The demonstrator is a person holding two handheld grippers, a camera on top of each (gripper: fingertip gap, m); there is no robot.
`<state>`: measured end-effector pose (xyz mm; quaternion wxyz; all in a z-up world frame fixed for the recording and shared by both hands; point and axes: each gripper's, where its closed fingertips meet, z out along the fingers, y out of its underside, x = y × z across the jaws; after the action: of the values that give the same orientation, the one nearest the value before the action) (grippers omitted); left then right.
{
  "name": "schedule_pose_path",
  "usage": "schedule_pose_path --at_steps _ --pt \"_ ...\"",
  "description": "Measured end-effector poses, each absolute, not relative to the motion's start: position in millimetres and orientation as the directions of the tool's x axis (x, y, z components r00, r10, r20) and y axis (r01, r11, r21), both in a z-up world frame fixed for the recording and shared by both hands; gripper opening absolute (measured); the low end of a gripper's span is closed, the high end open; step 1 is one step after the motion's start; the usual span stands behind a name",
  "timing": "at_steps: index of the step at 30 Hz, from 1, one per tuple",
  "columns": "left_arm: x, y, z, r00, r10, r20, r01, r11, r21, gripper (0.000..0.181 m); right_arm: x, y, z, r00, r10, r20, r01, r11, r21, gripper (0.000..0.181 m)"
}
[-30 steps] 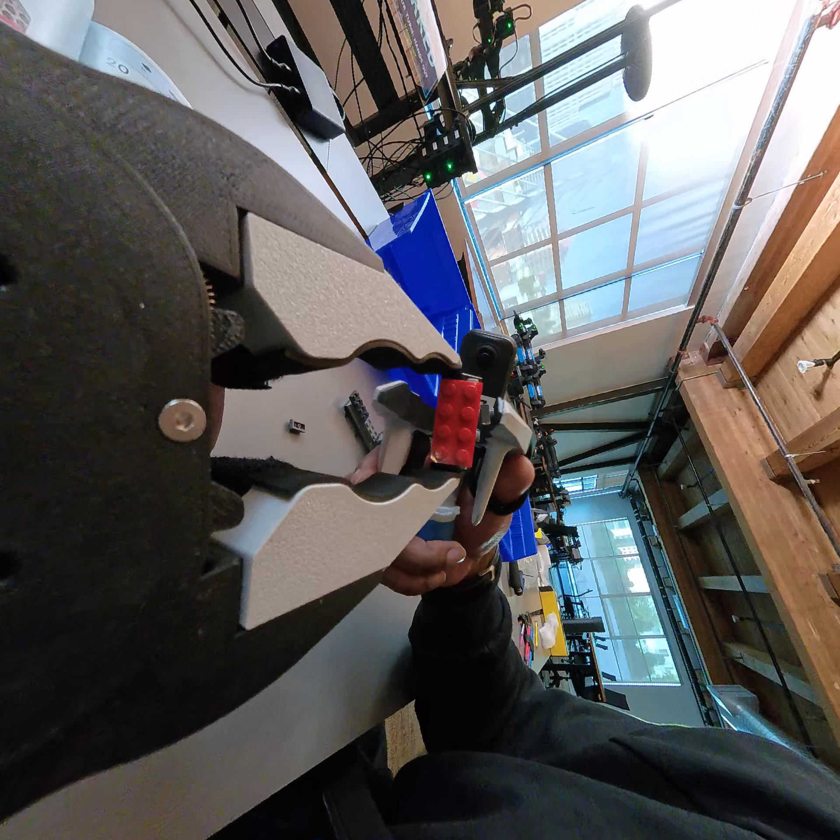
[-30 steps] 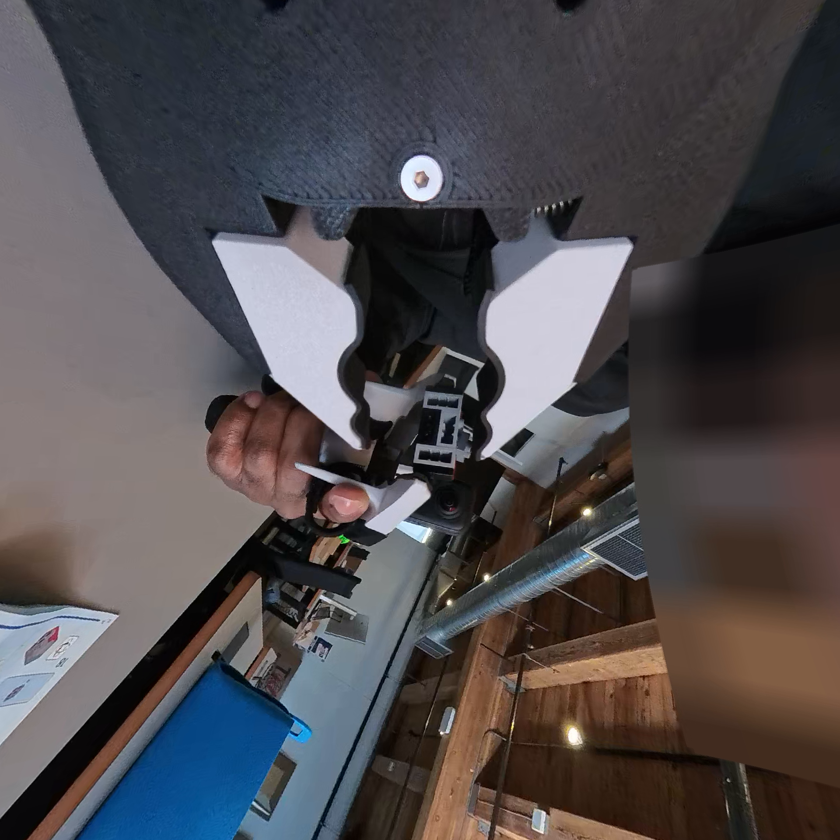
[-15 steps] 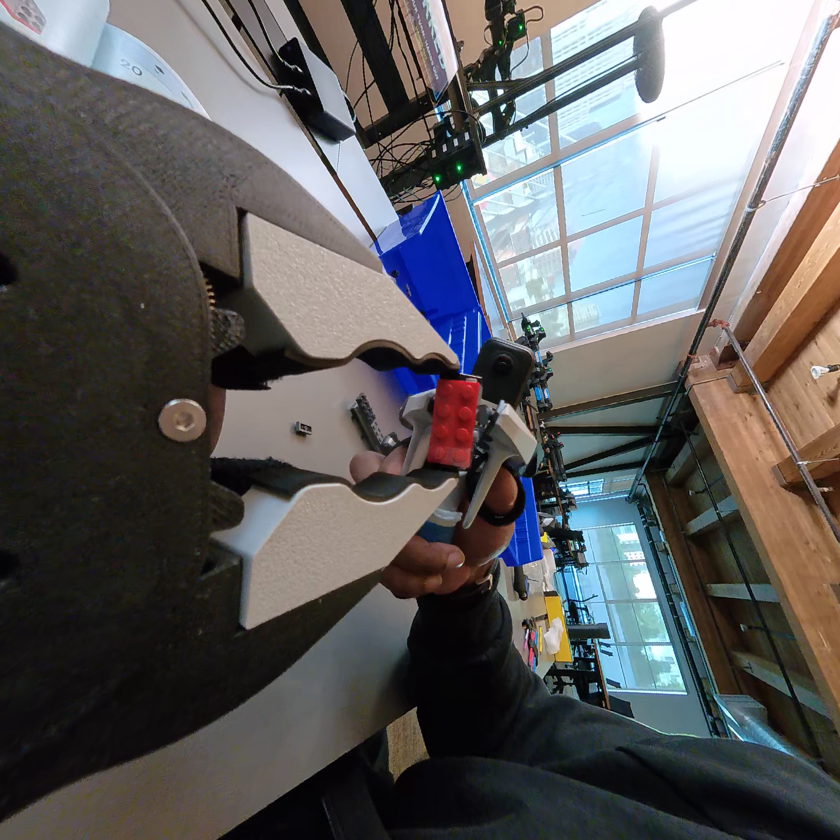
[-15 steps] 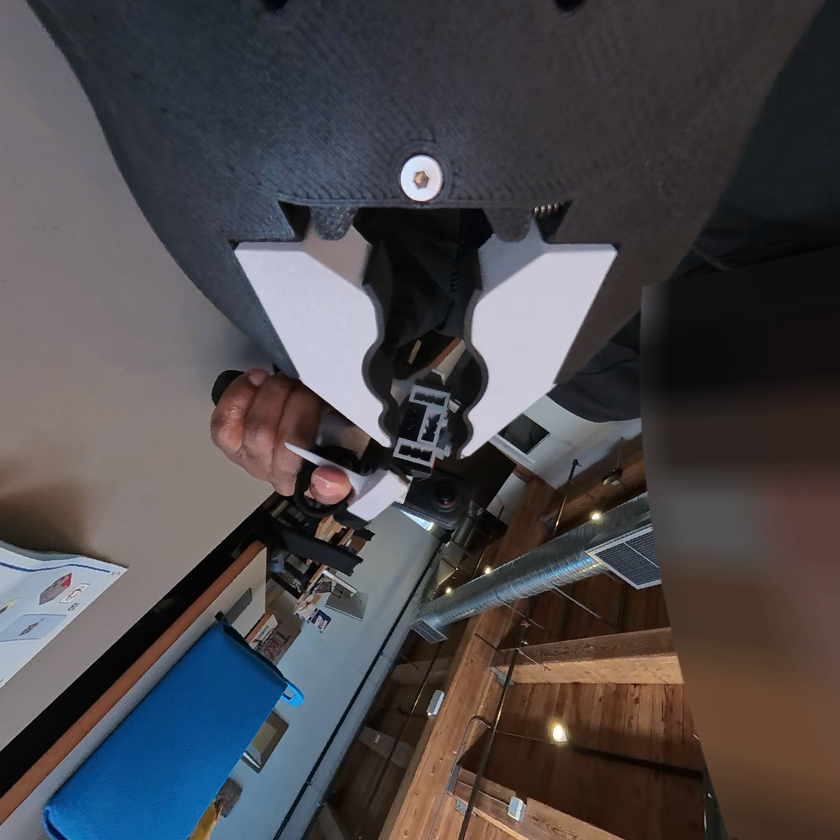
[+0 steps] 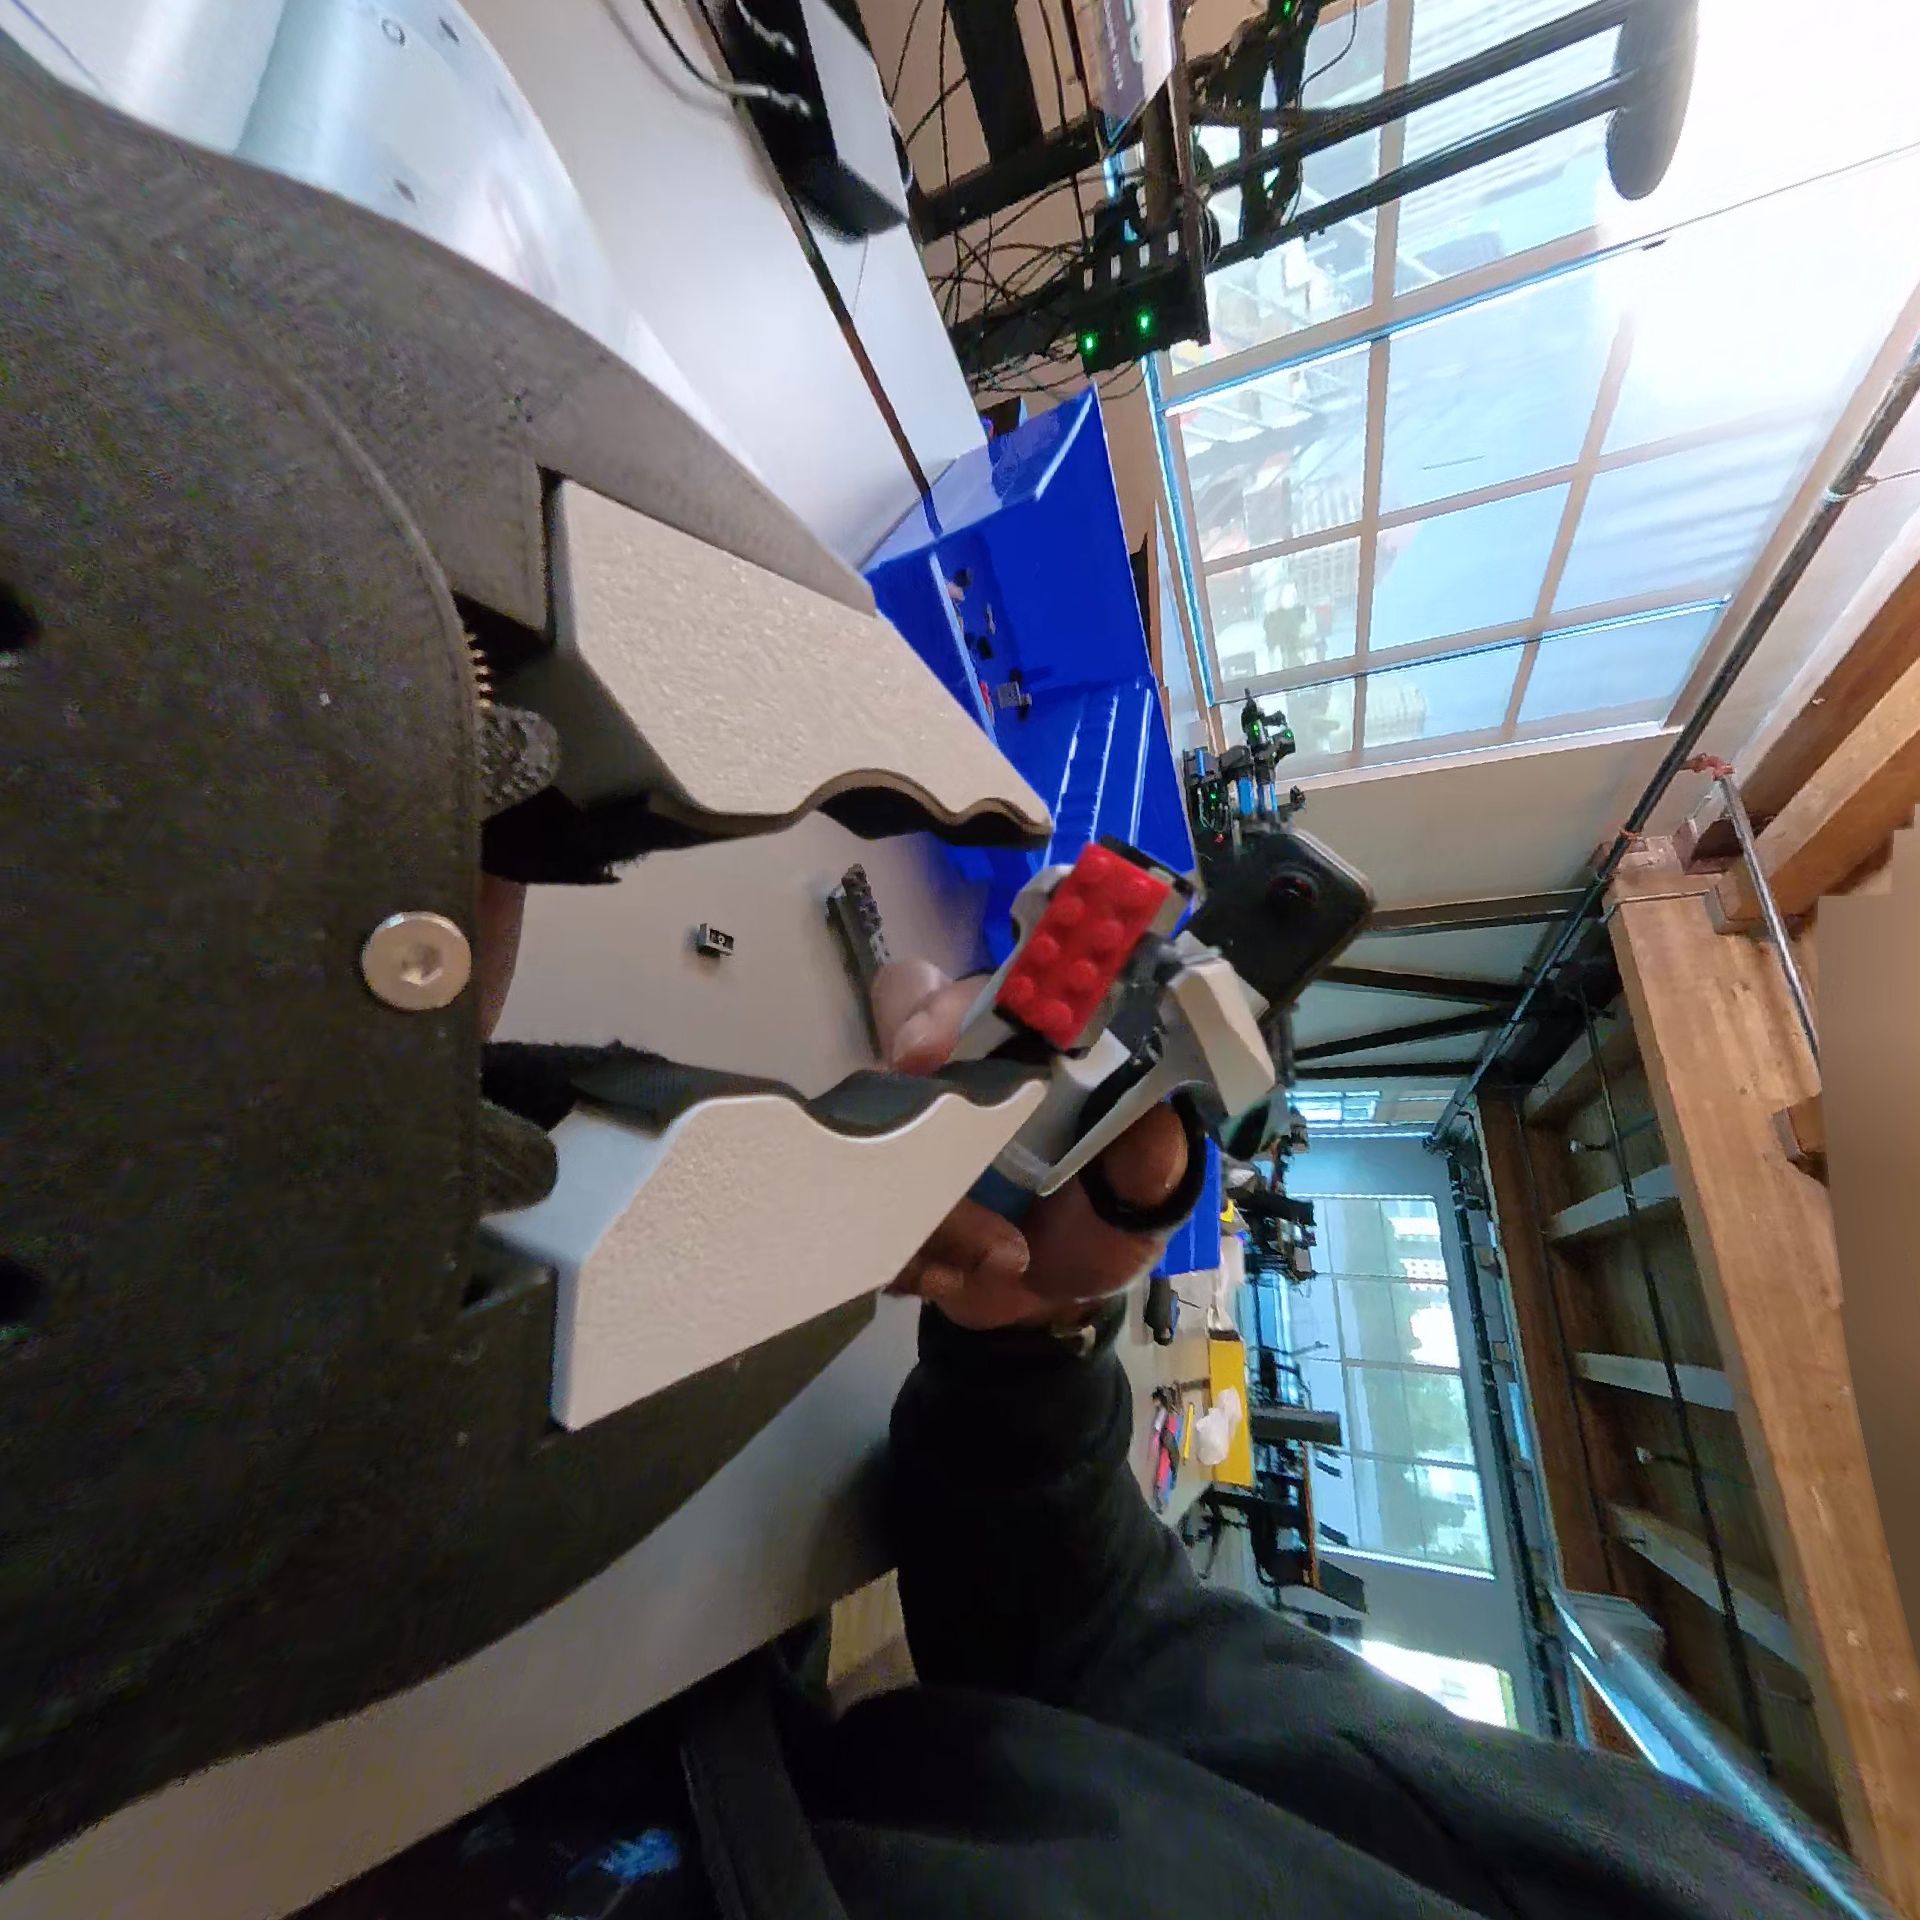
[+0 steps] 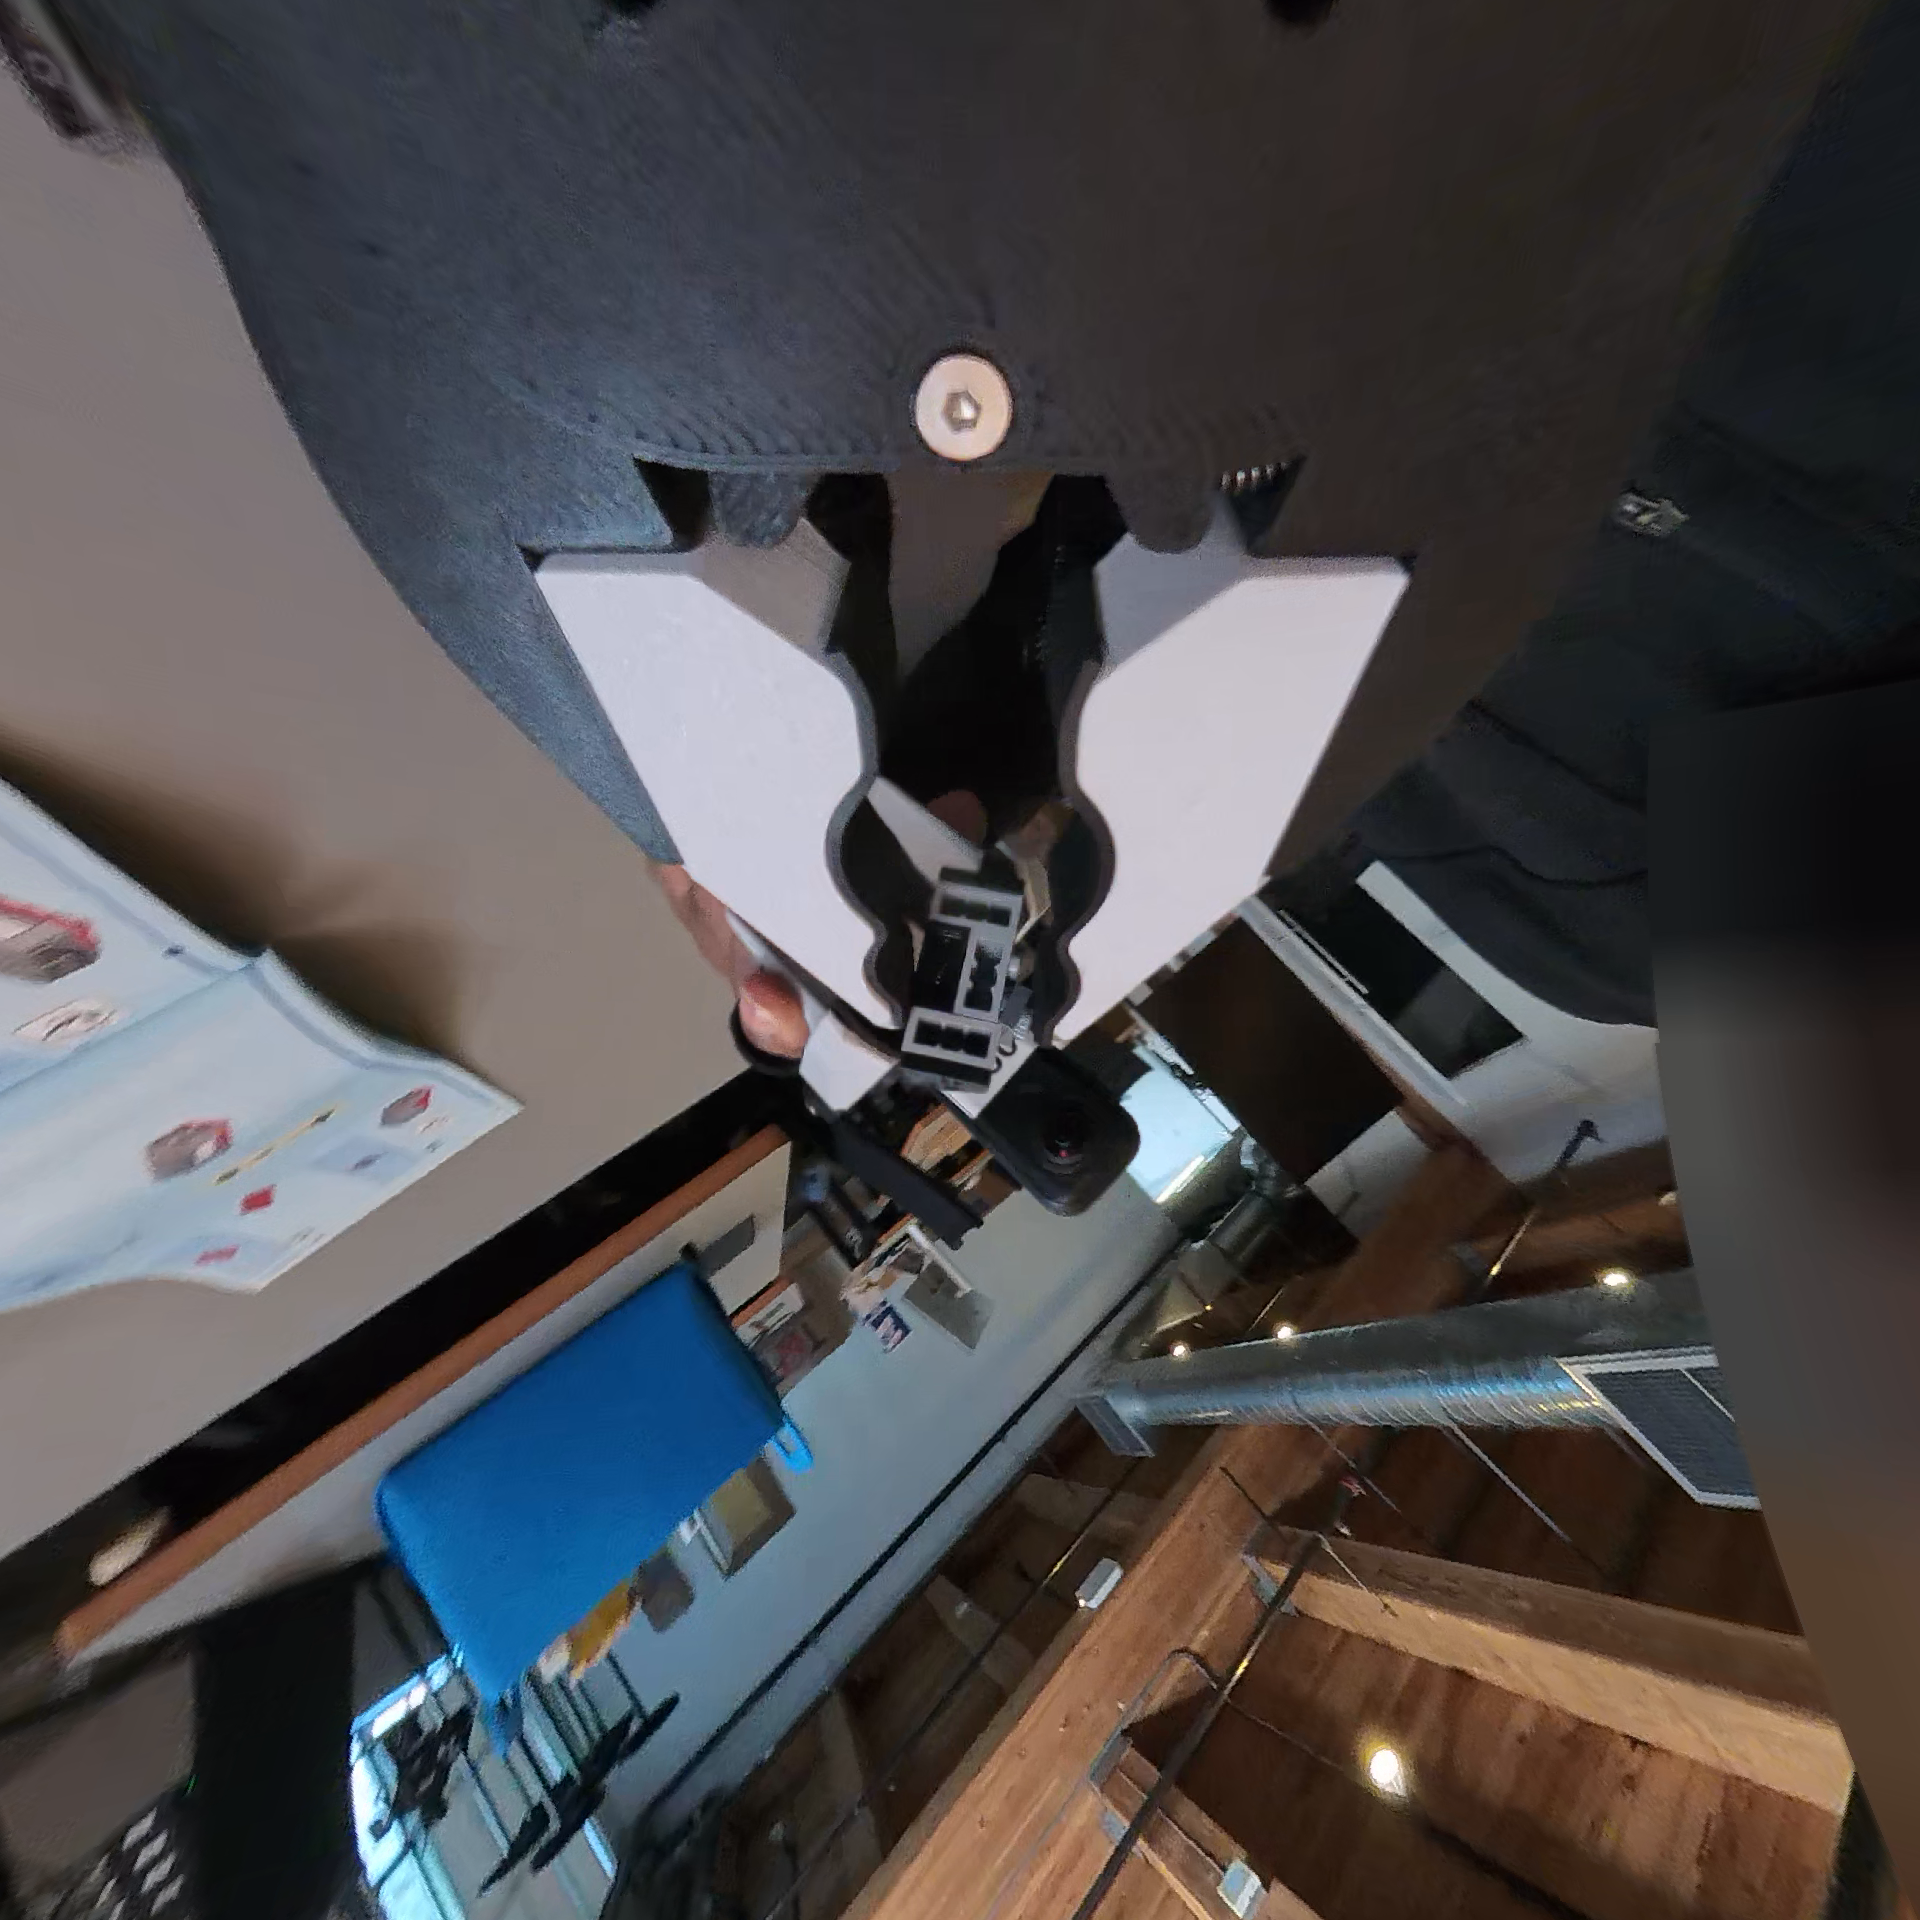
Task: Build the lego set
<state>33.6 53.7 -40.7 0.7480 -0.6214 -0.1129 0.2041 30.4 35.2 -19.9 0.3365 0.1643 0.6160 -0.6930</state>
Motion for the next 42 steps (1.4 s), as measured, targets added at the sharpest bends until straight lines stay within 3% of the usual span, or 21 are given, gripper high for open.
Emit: schedule_pose_path --at_steps 7,15,20,42 --pt "39 49 -31 0.944 0.282 0.174 0.079 0.316 -0.945 0.052 24 45 -4 -0.891 -0.184 -0.414 0.444 -0.167 -0.880 0.021" --pt "41 61 -26 0.946 0.154 0.285 0.210 0.378 -0.902 0.039 33 41 -9 -0.935 -0.170 -0.311 0.340 -0.184 -0.922 0.022" --pt "38 62 -25 0.940 0.134 0.313 0.237 0.405 -0.883 0.018 37 36 -16 -0.927 -0.185 -0.326 0.357 -0.173 -0.918 0.023" --pt "23 65 -49 0.907 0.269 0.324 0.252 0.268 -0.930 0.017 23 40 -36 -0.907 -0.187 -0.377 0.394 -0.065 -0.917 0.023"
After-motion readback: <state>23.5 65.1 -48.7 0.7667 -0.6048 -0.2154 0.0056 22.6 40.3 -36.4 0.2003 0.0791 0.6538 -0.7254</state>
